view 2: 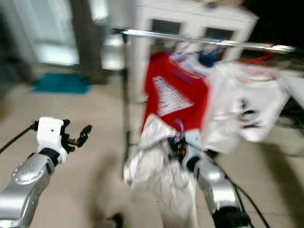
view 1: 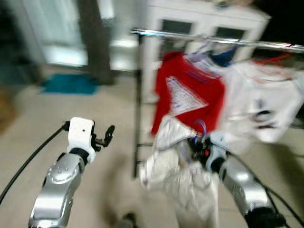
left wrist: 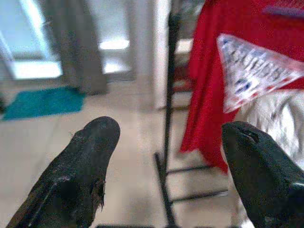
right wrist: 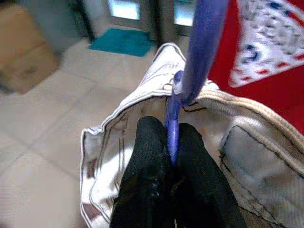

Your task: Hang hanger

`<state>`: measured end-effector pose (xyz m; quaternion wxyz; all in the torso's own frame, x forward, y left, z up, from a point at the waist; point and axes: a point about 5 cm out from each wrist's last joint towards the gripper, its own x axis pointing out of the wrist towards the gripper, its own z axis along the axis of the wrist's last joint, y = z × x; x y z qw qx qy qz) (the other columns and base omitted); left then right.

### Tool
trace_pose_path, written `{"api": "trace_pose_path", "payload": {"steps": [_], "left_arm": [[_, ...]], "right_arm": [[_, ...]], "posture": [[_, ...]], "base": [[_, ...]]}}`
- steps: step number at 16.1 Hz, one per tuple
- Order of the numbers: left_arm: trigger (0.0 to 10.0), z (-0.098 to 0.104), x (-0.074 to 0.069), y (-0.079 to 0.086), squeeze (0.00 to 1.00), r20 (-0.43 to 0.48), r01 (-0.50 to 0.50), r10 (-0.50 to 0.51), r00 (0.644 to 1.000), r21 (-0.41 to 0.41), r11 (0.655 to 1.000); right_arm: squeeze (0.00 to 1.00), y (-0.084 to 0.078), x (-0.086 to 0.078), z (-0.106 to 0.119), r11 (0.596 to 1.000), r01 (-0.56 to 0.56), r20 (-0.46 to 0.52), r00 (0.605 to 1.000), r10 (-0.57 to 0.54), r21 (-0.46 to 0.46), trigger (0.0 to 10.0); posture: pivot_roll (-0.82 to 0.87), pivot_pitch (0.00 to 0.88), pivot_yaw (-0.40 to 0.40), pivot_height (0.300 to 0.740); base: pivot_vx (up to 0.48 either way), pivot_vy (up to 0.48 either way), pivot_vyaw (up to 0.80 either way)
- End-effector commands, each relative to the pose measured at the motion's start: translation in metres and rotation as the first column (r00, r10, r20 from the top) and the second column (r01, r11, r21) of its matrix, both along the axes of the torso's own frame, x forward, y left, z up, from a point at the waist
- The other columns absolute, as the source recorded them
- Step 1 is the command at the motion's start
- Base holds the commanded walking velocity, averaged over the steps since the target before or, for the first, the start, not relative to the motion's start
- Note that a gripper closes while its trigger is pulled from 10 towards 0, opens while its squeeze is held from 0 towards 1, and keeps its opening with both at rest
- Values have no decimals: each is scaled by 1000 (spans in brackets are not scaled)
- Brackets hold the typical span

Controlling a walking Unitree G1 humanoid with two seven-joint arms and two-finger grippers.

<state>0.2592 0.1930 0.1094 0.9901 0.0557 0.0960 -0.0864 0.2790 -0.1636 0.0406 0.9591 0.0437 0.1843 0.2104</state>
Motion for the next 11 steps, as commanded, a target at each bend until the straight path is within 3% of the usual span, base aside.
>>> {"api": "trace_pose_path", "payload": {"steps": [1,3,4,7,8,11], "left_arm": [[10000,1,3,-8,0,6,31,-31,999,2,1000],[10000,2,6,-8,0,22,50,-50,998,23,998],[10000,2,7,-8,0,20,51,-51,999,9,999],[10000,1,7,-7,0,25,65,-66,998,20,998],[10000,2,8,-8,0,37,66,-66,997,12,998],[10000,0,8,-10,0,38,89,-88,995,-1,996]], "right_arm": [[0,-7,9,21,999,41,84,996,-42,12,10000],[0,-4,9,35,996,92,139,986,-90,-6,10000],[0,-4,9,36,995,103,148,984,-100,-13,10000],[0,1,8,46,966,187,227,963,-145,-177,10000],[0,3,8,50,964,197,242,958,-151,-178,10000],[0,10,10,57,981,181,205,965,-164,-67,10000]], "posture": [[-106,0,-65,740],[-103,0,-56,740],[-102,0,-51,740],[-104,0,-45,740],[-105,0,-44,740],[-98,0,-48,740]], "base": [[0,-480,794],[0,-480,397],[0,0,0],[0,0,0],[0,0,0],[184,0,0]]}}
